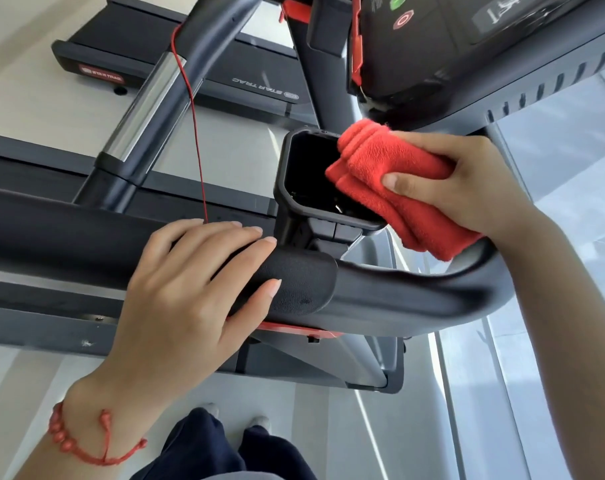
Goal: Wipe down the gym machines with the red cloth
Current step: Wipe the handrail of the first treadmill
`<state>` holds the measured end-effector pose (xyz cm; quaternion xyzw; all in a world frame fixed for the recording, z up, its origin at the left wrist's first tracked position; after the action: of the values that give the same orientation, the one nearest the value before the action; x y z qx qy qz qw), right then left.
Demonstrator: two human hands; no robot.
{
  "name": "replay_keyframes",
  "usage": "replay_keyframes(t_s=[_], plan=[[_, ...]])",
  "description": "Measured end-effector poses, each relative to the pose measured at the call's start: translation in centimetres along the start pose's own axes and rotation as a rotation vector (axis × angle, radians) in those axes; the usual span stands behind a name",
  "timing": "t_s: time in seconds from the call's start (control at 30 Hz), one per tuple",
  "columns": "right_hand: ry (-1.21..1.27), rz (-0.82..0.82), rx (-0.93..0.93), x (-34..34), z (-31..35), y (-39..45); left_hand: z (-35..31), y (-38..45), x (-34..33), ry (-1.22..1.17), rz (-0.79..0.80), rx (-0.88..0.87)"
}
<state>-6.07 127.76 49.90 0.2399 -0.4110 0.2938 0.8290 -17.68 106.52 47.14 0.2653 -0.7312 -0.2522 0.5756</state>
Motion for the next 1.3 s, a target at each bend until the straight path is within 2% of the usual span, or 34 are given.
replay_keyframes(t_s=[0.27, 0.93, 1.3], plan=[[0.062, 0.08, -0.034, -0.2, 0.9, -2.5, -0.1, -0.3, -0.2, 0.023, 0.031, 0.037], [0.161, -0.134, 0.014, 2.1, 5.0, -10.6, -2.7, -4.3, 2.5, 0.11, -0.034, 0.129], [0.34, -0.136, 0.012, -5.6, 11.3, -14.3, 1.5, -10.8, 8.4, 0.112, -0.06, 0.177]])
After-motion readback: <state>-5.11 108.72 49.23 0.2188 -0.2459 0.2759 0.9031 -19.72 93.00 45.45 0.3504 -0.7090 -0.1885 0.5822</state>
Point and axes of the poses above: each hand's wrist, its own y-axis towards the middle knuckle, its own x-axis out of the back of the hand, z = x × y, the point moved 10 cm from there along y, towards the middle knuckle
